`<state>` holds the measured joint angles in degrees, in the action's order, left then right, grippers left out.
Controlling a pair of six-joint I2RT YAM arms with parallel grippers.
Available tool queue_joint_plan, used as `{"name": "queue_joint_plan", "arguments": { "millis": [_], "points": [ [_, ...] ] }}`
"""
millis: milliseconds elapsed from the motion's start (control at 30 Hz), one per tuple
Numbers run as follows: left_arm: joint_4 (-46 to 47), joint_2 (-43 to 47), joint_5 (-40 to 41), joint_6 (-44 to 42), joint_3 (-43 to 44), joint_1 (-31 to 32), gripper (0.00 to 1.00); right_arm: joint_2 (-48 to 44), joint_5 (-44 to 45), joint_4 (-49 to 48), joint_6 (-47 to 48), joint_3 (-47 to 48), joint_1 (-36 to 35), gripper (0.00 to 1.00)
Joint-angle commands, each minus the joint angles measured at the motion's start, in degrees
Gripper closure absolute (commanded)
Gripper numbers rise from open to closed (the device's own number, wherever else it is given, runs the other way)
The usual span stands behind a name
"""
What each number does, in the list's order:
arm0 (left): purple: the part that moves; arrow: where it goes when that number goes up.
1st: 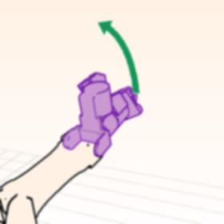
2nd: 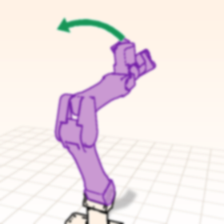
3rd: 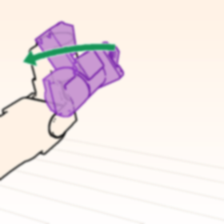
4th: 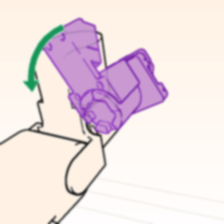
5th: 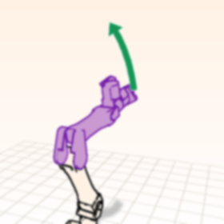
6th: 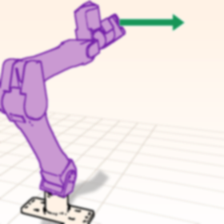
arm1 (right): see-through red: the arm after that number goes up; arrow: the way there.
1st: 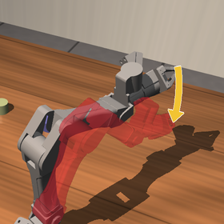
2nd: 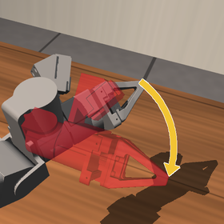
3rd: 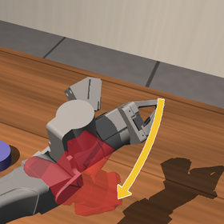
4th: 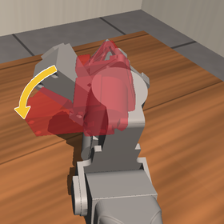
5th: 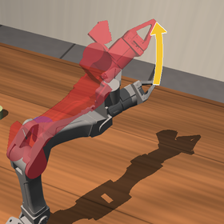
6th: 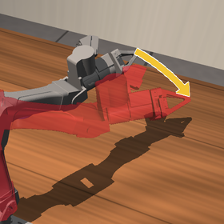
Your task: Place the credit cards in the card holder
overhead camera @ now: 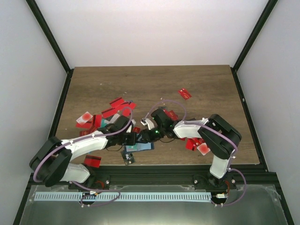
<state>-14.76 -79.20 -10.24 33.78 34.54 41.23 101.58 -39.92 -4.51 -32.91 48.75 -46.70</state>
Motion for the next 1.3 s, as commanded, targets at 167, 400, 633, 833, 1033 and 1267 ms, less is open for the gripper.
{"name": "queue_joint_plan", "arguments": {
  "millis": [167, 400, 633, 833, 1033, 1267],
  "points": [
    [-1.38, 13.71, 2.96, 8.45, -5.06, -0.49, 0.96, 2.12, -2.72, -2.92, -0.23, 3.34, -0.59, 0.49],
    [-6.82, 22.60, 11.94, 16.28, -9.55, -0.79, 0.93, 3.95, -5.44, -4.97, -0.49, 5.20, -1.04, 0.47],
    [-8.15, 19.37, 17.11, 20.32, -11.80, -1.13, 0.96, 7.96, -6.25, -5.74, -0.22, 8.09, -2.25, 0.47],
    [-9.23, 17.87, 19.84, 22.88, -13.01, -1.82, 0.96, 10.92, -7.31, -6.33, 0.44, 10.21, -2.75, 0.47],
    [-7.27, 16.80, 19.86, 24.07, -15.70, -3.35, 0.96, 13.76, -11.47, -8.25, 1.41, 13.95, -4.39, 0.46],
    [-0.83, 15.57, 14.62, 20.96, -18.19, -5.31, 0.96, 18.67, -12.83, -9.43, 0.63, 19.14, -5.74, 0.46]
  ]
}}
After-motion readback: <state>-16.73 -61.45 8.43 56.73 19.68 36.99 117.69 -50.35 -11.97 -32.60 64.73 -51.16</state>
